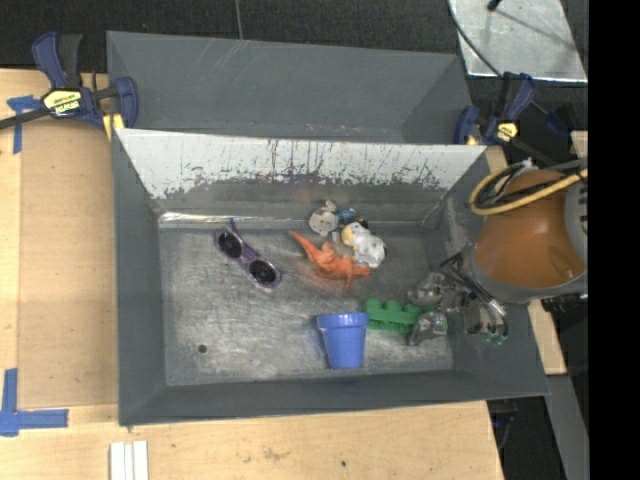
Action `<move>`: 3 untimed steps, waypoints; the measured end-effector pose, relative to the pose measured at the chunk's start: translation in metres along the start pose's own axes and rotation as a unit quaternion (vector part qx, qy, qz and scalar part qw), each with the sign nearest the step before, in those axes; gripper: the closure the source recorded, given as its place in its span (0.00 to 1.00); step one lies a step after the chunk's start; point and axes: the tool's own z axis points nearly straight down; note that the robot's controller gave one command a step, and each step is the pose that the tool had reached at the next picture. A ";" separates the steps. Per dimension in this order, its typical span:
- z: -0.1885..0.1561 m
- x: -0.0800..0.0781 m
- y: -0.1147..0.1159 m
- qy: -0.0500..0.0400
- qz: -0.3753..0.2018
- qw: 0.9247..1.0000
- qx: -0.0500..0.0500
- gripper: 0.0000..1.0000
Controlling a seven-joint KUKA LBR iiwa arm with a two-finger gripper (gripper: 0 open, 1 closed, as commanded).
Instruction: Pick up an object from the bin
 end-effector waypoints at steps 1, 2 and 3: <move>-0.004 0.002 0.000 0.005 0.000 1.000 0.000 1.00; -0.023 0.004 0.000 0.012 0.000 1.000 0.000 1.00; -0.044 0.003 -0.001 0.010 0.000 1.000 0.000 1.00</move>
Offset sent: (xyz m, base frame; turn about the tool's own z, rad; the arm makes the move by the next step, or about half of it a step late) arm 0.0000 -0.0002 0.0726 0.0000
